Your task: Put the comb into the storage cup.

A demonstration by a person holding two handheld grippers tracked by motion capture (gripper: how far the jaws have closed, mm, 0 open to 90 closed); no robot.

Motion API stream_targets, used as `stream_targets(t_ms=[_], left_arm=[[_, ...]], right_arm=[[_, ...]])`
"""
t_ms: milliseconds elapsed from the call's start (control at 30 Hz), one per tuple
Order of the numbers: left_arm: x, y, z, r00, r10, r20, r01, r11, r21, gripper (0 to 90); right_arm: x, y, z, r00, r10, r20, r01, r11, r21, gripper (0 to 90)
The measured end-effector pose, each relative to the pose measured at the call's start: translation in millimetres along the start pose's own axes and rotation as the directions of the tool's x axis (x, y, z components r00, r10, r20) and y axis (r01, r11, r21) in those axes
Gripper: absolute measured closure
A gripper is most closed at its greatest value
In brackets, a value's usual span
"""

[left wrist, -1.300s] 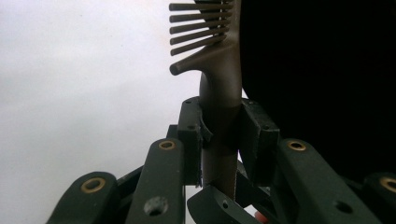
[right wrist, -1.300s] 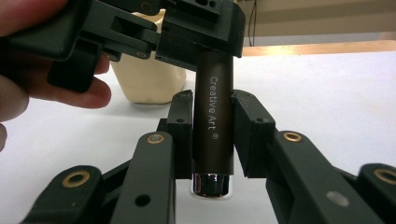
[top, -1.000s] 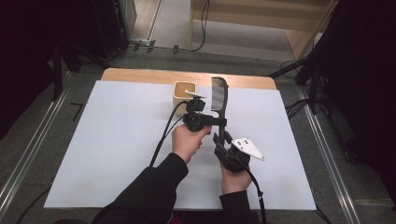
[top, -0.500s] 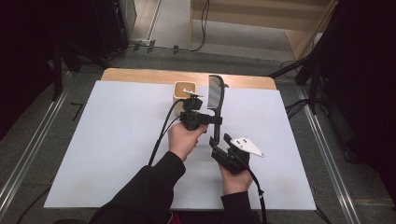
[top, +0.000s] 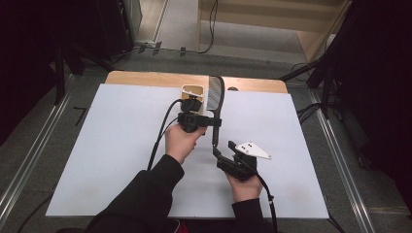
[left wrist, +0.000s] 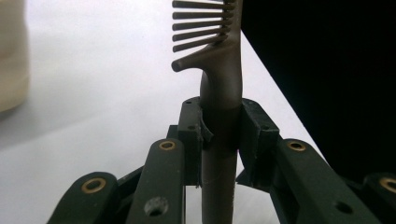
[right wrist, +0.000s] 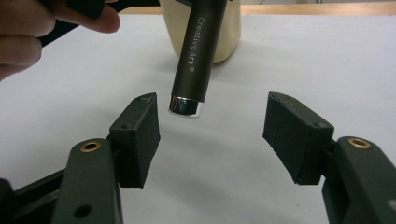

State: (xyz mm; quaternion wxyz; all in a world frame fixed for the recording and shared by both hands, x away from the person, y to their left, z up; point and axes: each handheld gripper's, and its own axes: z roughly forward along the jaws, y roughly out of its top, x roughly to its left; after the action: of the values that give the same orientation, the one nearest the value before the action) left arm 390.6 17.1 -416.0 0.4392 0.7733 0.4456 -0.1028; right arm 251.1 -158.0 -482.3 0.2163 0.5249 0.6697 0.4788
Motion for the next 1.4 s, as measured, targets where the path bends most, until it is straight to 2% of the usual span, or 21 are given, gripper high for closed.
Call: stream_targets(t_ms=[133,267,300,333,400,600,633,733,800,867,933,1000,1033,1067,1167,1200,1233,1267,1400], left_arm=[[4.0,0.4,-5.2,1.0,0.004,-0.009,-0.004,1.0,-0.002,72.9],[7.1,0.3,-11.0,0.9995,0.018,-0.026,-0.018,0.9998,-0.007,72.9],[8.6,0.2,-13.6,0.9993,0.019,-0.032,-0.019,0.9998,-0.01,72.9],[8.6,0.2,-13.6,0.9993,0.019,-0.032,-0.019,0.9998,-0.01,72.9],[10.3,0.1,-16.4,0.9993,0.019,-0.032,-0.019,0.9997,-0.015,72.9],[15.1,0.1,-23.3,0.9989,0.024,-0.041,-0.025,0.9995,-0.02,72.9],[16.0,0.0,-25.1,0.9988,0.028,-0.04,-0.029,0.9993,-0.022,72.9],[18.0,-0.5,-27.8,0.9989,0.03,-0.035,-0.031,0.9991,-0.029,72.9],[18.8,-0.7,-29.1,0.9987,0.034,-0.037,-0.035,0.9989,-0.032,72.9],[19.5,-0.7,-30.1,0.9987,0.035,-0.038,-0.036,0.9988,-0.032,72.9],[20.0,-0.7,-30.9,0.9987,0.035,-0.037,-0.037,0.9987,-0.036,72.9],[20.6,-0.5,-31.8,0.9986,0.037,-0.038,-0.038,0.9985,-0.038,72.9],[21.0,-0.3,-32.5,0.9986,0.037,-0.038,-0.039,0.9985,-0.038,72.9],[21.2,-0.1,-32.9,0.9988,0.033,-0.036,-0.034,0.9985,-0.043,72.9],[20.9,0.4,-33.6,0.9985,0.039,-0.037,-0.041,0.9981,-0.045,72.9],[20.9,0.6,-33.6,0.9985,0.041,-0.037,-0.042,0.9981,-0.045,72.9],[21.0,0.8,-33.6,0.9985,0.042,-0.037,-0.043,0.9981,-0.045,72.9],[21.0,0.8,-33.6,0.9984,0.043,-0.036,-0.045,0.998,-0.045,72.8],[20.8,0.8,-33.8,0.998,0.049,-0.04,-0.05,0.9976,-0.047,72.9]], right_arm=[[-0.5,3.2,1.1,0.9987,0.011,-0.051,-0.01,1.0,0.024,32.8],[0.2,5.8,5.6,0.9956,-0.017,-0.092,0.023,0.998,0.063,30.0],[-0.4,7.1,7.6,0.9923,0.0,-0.124,0.011,0.996,0.089,30.0],[-0.4,7.1,7.6,0.9923,0.0,-0.124,0.011,0.996,0.089,30.0],[-4.2,7.8,10.0,0.9877,0.028,-0.154,-0.01,0.993,0.115,30.0],[-9.0,8.7,12.1,0.9814,0.018,-0.191,0.011,0.989,0.149,28.9],[-10.6,9.4,13.0,0.9782,0.015,-0.207,0.017,0.988,0.152,28.5],[-12.4,9.9,13.9,0.9737,0.026,-0.226,0.011,0.987,0.16,28.4],[-15.3,10.1,15.5,0.9706,0.021,-0.24,0.02,0.986,0.167,28.1],[-17.1,10.2,17.2,0.9683,-0.014,-0.249,0.059,0.983,0.176,27.7],[-17.3,11.0,18.1,0.9681,-0.016,-0.25,0.065,0.98,0.188,27.6],[-20.5,11.0,19.9,0.957,0.007,-0.29,0.053,0.979,0.197,27.7],[-24.5,11.5,21.5,0.9421,0.026,-0.334,0.045,0.978,0.204,27.9],[-24.5,11.5,21.5,0.9421,0.026,-0.334,0.045,0.978,0.204,27.9],[-26.8,14.3,20.4,0.9431,-0.026,-0.331,0.096,0.976,0.195,28.3],[-27.6,15.8,19.4,0.9436,-0.053,-0.327,0.124,0.972,0.201,28.3],[-27.6,15.8,19.4,0.9436,-0.053,-0.327,0.124,0.972,0.201,28.3],[-29.3,17.1,18.5,0.9425,-0.076,-0.325,0.15,0.966,0.211,28.2],[-31.3,18.5,17.4,0.9408,-0.093,-0.326,0.173,0.958,0.228,28.2]])
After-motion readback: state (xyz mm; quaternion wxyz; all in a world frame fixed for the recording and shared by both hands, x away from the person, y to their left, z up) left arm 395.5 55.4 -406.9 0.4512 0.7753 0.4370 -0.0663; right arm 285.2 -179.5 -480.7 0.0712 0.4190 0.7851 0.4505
